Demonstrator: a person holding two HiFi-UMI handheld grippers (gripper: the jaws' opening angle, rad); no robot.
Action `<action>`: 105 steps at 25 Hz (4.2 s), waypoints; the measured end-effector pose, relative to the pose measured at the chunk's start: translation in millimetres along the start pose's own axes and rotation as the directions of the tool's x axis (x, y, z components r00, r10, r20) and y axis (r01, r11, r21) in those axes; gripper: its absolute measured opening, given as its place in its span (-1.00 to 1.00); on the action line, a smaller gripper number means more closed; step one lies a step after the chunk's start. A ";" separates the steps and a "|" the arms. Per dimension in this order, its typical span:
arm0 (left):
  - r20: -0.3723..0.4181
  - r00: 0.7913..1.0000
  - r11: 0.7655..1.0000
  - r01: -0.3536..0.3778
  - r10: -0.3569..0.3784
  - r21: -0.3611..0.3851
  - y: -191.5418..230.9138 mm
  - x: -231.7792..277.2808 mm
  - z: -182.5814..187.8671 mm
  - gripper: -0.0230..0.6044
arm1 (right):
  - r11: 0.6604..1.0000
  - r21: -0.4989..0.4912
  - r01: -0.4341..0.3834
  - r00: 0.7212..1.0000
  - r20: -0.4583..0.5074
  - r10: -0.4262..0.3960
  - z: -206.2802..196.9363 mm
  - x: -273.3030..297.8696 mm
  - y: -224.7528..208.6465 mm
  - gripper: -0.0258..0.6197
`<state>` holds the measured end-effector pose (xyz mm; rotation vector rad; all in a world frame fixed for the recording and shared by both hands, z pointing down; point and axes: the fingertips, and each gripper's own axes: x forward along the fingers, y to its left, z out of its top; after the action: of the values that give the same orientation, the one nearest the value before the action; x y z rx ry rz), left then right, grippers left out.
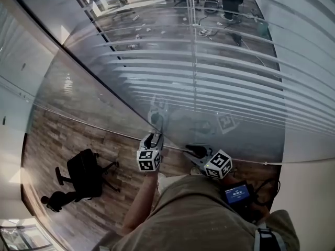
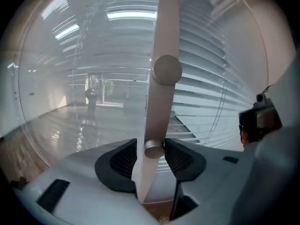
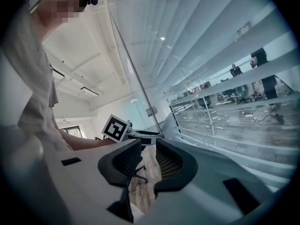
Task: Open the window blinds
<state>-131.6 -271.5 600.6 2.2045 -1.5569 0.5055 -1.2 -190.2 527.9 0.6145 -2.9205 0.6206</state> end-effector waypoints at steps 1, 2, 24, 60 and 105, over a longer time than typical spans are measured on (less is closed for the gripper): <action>0.003 1.000 1.000 -0.003 0.003 0.002 0.5 0.2 0.6 -0.31 | 1.000 0.000 0.002 1.000 0.000 -0.002 0.9 0.1 -0.9 -0.60; 0.009 1.000 1.000 -0.002 0.002 0.000 -0.1 0.4 -0.1 -0.32 | 1.000 -0.001 0.006 1.000 0.000 -0.006 0.4 -0.7 -2.6 -0.60; 0.080 0.959 0.906 0.284 -0.273 -0.314 -4.5 -6.8 -12.5 -0.50 | 1.000 -0.005 0.001 1.000 -0.005 -0.001 -7.6 -1.5 -1.6 -0.60; 0.485 0.862 0.042 0.495 -0.143 -0.868 15.1 4.9 -21.9 -0.44 | 1.000 0.000 0.009 1.000 -0.017 -0.009 -12.8 -3.8 -3.5 -0.60; 0.433 0.863 0.255 0.494 -0.262 -0.831 10.2 10.6 -10.7 -0.52 | 1.000 -0.002 -0.001 1.000 -0.021 0.001 -15.2 -3.4 -2.0 -0.60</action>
<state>-138.5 -277.7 616.2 1.5428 -0.8615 -0.6980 2.8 -184.4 541.9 0.6026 -2.9020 0.6199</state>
